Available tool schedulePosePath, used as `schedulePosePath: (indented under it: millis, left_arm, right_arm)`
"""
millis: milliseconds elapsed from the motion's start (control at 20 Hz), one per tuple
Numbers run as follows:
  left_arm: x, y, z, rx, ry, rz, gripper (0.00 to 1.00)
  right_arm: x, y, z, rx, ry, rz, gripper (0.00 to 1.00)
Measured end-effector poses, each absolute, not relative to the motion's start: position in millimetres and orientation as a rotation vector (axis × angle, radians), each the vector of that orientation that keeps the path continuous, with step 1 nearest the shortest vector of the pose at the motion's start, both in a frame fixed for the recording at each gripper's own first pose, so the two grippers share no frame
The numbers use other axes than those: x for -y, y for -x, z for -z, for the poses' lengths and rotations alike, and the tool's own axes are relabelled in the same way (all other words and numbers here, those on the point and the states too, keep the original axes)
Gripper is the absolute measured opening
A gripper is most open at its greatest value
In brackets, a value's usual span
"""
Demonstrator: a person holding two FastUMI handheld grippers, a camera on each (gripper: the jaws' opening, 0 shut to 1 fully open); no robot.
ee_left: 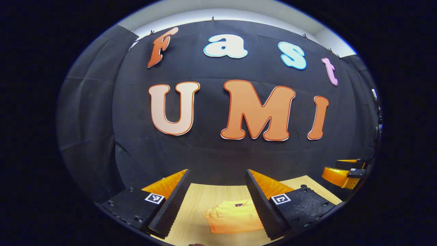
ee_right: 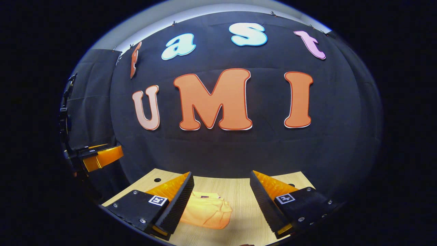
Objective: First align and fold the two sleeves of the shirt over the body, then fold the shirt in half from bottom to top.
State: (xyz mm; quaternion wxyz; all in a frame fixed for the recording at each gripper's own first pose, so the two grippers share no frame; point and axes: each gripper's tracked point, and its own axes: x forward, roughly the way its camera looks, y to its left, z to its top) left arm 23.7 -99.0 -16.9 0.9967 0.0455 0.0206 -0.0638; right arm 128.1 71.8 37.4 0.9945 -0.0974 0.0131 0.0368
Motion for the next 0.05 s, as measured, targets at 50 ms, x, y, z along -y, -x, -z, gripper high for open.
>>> schedulePosePath:
  millis: [50]
  left_arm:
    - [98.2, -19.4, 17.3, -0.038, -0.099, 0.116, 0.98]
  right_arm:
    - [-74.1, -124.8, -35.1, -0.028, 0.198, -0.09, 0.99]
